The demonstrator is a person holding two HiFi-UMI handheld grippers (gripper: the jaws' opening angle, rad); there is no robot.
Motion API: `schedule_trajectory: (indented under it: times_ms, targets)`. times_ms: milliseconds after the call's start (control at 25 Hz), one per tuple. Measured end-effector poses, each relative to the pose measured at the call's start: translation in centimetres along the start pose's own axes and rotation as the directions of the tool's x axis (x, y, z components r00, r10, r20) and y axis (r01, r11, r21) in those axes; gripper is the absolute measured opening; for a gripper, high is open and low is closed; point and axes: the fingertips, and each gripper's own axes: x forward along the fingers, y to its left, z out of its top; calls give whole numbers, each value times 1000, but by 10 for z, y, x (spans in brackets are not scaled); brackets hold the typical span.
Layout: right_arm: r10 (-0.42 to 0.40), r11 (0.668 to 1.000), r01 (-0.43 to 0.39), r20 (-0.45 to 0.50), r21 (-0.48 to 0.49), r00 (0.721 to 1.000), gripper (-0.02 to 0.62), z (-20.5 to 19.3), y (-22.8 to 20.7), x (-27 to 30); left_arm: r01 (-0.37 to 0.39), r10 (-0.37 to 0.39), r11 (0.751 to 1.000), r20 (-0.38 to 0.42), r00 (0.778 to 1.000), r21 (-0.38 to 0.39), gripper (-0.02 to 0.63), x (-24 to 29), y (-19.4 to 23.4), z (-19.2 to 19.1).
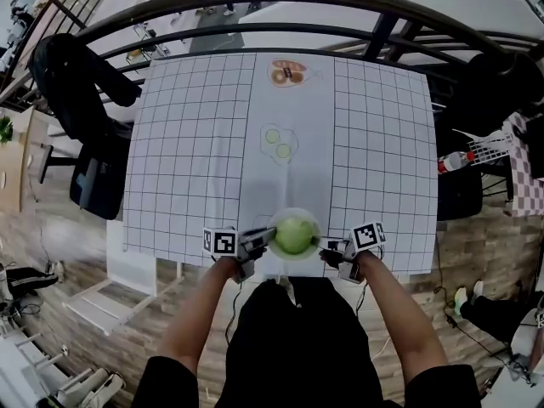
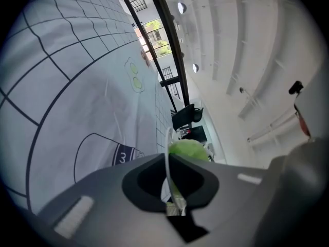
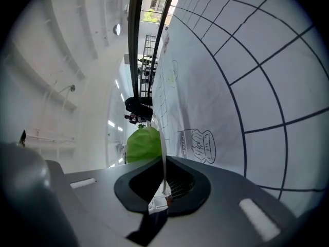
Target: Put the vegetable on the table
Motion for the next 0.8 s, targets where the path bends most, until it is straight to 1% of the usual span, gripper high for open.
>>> schedule_trajectory:
  times_ms: [400, 640, 800]
  targets:
    - [-26, 999, 25, 8, 33, 1000, 5, 10, -31, 1, -51, 49, 997, -29, 998, -63, 17, 17, 26, -3]
    - [-33, 998, 33, -1, 55, 999, 5, 13, -43, 2, -64, 63, 992, -16, 998, -108, 17, 23, 39, -8]
    - [-42, 996, 42, 0, 79, 999, 5, 14, -51, 1, -70, 69, 990, -16, 998, -119, 17, 27, 46, -10]
